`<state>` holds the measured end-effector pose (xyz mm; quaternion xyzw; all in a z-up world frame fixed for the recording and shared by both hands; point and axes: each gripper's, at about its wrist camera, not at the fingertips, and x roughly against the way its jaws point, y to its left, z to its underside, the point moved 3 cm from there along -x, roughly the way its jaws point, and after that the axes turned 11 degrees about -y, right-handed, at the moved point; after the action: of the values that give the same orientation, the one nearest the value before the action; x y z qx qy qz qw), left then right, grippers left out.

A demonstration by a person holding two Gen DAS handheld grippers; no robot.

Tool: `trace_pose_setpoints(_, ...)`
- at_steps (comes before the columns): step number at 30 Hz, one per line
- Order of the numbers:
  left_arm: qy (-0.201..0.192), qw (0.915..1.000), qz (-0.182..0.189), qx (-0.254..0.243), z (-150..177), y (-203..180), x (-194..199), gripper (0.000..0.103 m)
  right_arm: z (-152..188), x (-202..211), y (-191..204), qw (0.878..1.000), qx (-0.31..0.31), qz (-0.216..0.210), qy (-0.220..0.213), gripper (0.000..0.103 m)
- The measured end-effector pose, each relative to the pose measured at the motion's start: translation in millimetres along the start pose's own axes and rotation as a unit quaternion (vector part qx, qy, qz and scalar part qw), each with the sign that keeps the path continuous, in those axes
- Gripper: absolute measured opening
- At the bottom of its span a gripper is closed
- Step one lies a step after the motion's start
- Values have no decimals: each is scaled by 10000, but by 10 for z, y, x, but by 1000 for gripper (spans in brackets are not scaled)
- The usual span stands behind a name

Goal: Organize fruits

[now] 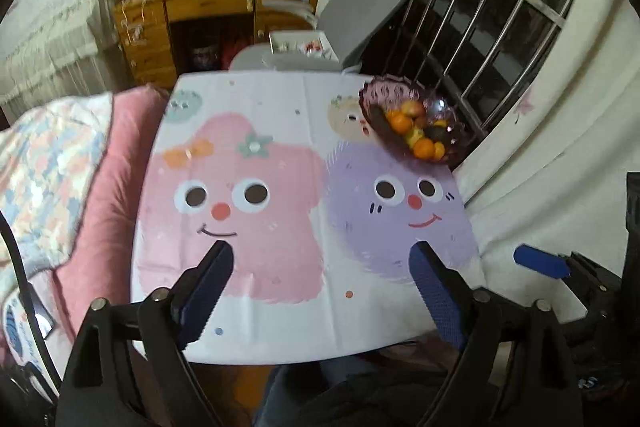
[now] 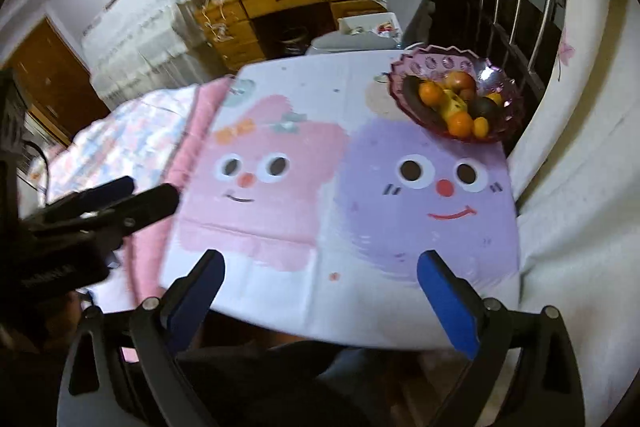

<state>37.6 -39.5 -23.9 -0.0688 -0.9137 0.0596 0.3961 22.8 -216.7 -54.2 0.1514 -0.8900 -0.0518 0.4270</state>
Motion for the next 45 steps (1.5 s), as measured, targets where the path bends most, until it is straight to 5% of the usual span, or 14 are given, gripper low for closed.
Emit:
trace_pose_setpoints(6,-434,9989,-180,-82,102,-261,283,100,109,408,10,9982,48,89,-592,101)
trace_pose_setpoints(14,-638,9964,-558,-14,238,-391,388,102,233,572,-203,9951,-103,472,-859,103)
trace_pose_setpoints(45,-232,9964,-818,10,189,-377,77,102,130,379,-253,9967,16,586,-567,103)
